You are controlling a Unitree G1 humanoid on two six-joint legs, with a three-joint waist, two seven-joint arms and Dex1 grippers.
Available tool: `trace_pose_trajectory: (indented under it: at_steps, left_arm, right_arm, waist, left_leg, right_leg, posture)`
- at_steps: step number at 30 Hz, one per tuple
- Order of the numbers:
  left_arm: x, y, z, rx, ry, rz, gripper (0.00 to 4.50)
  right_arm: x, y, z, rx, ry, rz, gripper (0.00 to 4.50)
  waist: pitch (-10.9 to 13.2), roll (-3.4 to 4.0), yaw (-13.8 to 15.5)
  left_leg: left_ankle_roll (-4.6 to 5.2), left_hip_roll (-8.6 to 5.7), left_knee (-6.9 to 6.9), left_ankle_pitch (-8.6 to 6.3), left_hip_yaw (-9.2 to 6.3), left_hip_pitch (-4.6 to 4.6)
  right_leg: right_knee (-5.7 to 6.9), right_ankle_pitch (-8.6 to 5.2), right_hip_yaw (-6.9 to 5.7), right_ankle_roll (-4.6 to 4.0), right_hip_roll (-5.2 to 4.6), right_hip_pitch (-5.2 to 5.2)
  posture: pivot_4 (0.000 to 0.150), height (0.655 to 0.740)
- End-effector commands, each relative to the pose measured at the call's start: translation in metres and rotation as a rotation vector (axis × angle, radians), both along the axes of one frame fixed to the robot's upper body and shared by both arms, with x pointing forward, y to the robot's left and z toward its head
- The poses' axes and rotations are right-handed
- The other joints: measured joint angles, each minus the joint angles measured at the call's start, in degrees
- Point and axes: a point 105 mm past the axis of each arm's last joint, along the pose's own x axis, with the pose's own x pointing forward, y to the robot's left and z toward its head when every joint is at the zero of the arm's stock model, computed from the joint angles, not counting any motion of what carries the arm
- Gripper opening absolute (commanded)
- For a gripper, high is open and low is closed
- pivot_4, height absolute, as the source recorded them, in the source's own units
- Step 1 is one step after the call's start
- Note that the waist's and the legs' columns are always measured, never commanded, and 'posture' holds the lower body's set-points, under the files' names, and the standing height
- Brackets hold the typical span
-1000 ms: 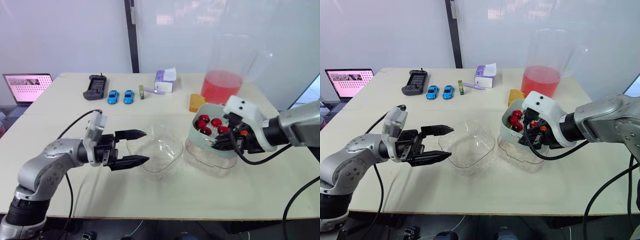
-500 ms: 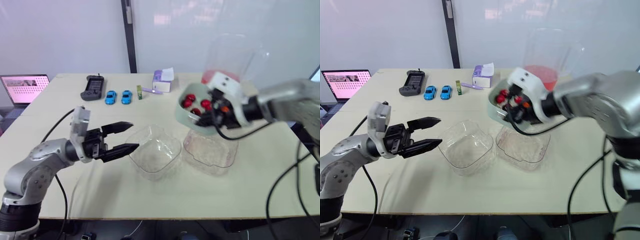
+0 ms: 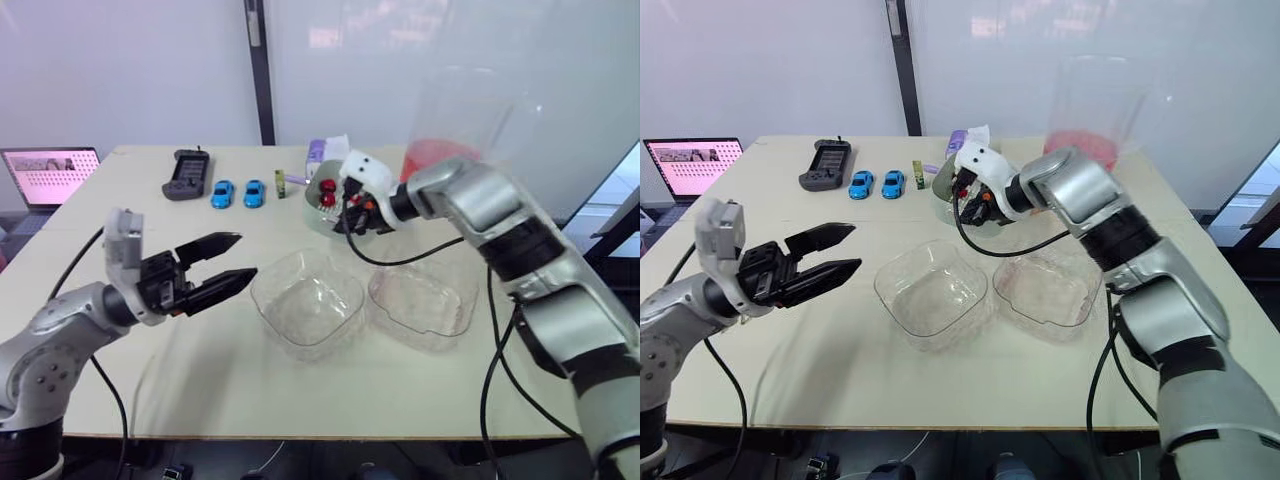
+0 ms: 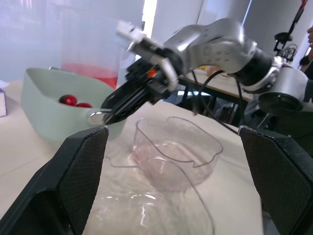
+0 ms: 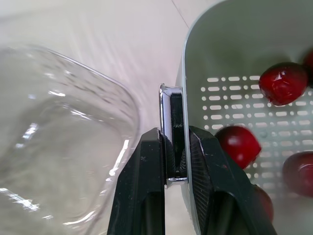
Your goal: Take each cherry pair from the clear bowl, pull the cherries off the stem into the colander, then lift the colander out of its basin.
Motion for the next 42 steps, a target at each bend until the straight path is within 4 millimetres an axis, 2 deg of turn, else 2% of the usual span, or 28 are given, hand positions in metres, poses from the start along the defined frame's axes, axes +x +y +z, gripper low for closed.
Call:
trace_pose_trajectory:
  at_steps: [1,4,10,17,19,21,26,30,36,39,42]
  left_arm:
    - [-0.010,0.004,0.012,0.010,-0.044,0.021,4.50]
    - [-0.015,0.005,0.014,0.013,-0.039,0.033,4.50]
    - [-0.020,0.004,0.016,0.020,-0.036,0.049,4.50]
    - [-0.022,0.004,0.016,0.017,-0.033,0.064,4.50]
    - [-0.021,0.004,0.016,0.015,-0.031,0.067,4.50]
    - [-0.020,0.004,0.015,0.014,-0.027,0.070,4.50]
    - [-0.013,0.007,0.013,0.009,0.020,0.089,4.50]
    - [-0.005,0.012,0.006,0.060,0.055,0.136,4.50]
    - [-0.005,0.020,0.003,0.069,0.067,0.200,4.50]
    - [-0.007,0.042,0.004,0.040,0.067,0.310,4.50]
    - [-0.014,0.063,0.001,0.022,0.078,0.378,4.50]
  right_arm:
    - [0.011,-0.002,0.015,0.007,-0.071,0.011,0.22]
    - [0.018,0.000,0.005,0.011,-0.047,0.007,0.22]
    - [0.021,0.001,-0.035,-0.014,0.053,0.006,0.22]
    - [0.016,-0.002,-0.040,-0.016,0.114,0.020,0.22]
    - [0.014,-0.003,-0.037,-0.010,0.126,0.026,1.26]
    - [0.013,-0.003,-0.033,0.005,0.137,0.026,2.05]
    - [0.010,-0.008,-0.002,0.047,0.126,0.017,4.40]
    - [-0.001,-0.014,0.031,0.084,0.093,0.072,4.46]
    - [-0.028,-0.032,0.067,0.173,0.022,0.160,4.46]
    - [-0.048,-0.059,0.081,0.286,-0.057,0.192,4.46]
    - [-0.063,-0.095,0.071,0.341,-0.124,0.149,4.46]
  waist:
    - [0.0,0.00,0.0]
    - [0.0,0.00,-0.1]
    - [0.0,0.01,-0.2]
    - [0.0,0.01,0.0]
    - [0.0,0.01,0.0]
    - [0.0,0.01,0.0]
    - [0.0,0.02,-0.1]
    - [0.0,0.03,0.0]
    - [0.0,0.03,0.0]
    - [0.0,0.02,0.2]
    - [0.0,0.01,0.3]
  left_leg:
    - [0.00,0.00,0.00,0.00,0.00,0.00]
    - [-0.02,0.00,0.01,0.01,0.01,0.01]
    - [-0.03,0.00,-0.01,0.02,0.00,0.01]
    - [-0.05,-0.01,0.01,0.03,0.00,0.03]
    - [-0.05,-0.01,0.01,0.03,-0.01,0.03]
    - [-0.05,-0.01,0.01,0.03,-0.01,0.03]
    - [-0.05,-0.01,0.00,0.03,-0.01,0.03]
    - [-0.05,-0.01,-0.03,0.03,-0.01,0.03]
    - [-0.05,-0.02,-0.04,0.03,-0.01,0.03]
    - [-0.04,-0.01,-0.07,0.02,-0.02,0.02]
    - [-0.04,-0.02,-0.07,0.02,-0.03,0.00]
  right_leg:
    - [0.00,0.00,0.00,0.00,0.00,0.00]
    - [0.02,0.00,0.01,0.00,0.00,0.00]
    - [0.04,0.00,0.00,-0.01,0.01,-0.01]
    - [0.05,0.00,0.00,-0.01,0.00,0.02]
    - [0.05,0.00,-0.01,0.00,0.00,0.02]
    - [0.05,0.00,-0.01,0.00,0.00,0.02]
    - [0.05,0.00,-0.01,-0.01,0.01,0.01]
    - [0.04,0.00,-0.01,-0.01,0.01,0.00]
    - [0.03,0.00,-0.01,0.00,0.00,0.01]
    - [-0.01,0.00,-0.01,0.00,-0.02,0.02]
    - [-0.10,0.00,-0.04,0.00,-0.04,0.07]
  posture:
    - [0.150,0.7400]
    - [0.150,0.7400]
    - [0.150,0.7400]
    - [0.150,0.7400]
    - [0.150,0.7400]
    - [0.150,0.7400]
    - [0.150,0.7400]
    - [0.150,0.7400]
    - [0.150,0.7400]
    - [0.150,0.7400]
    - [0.150,0.7400]
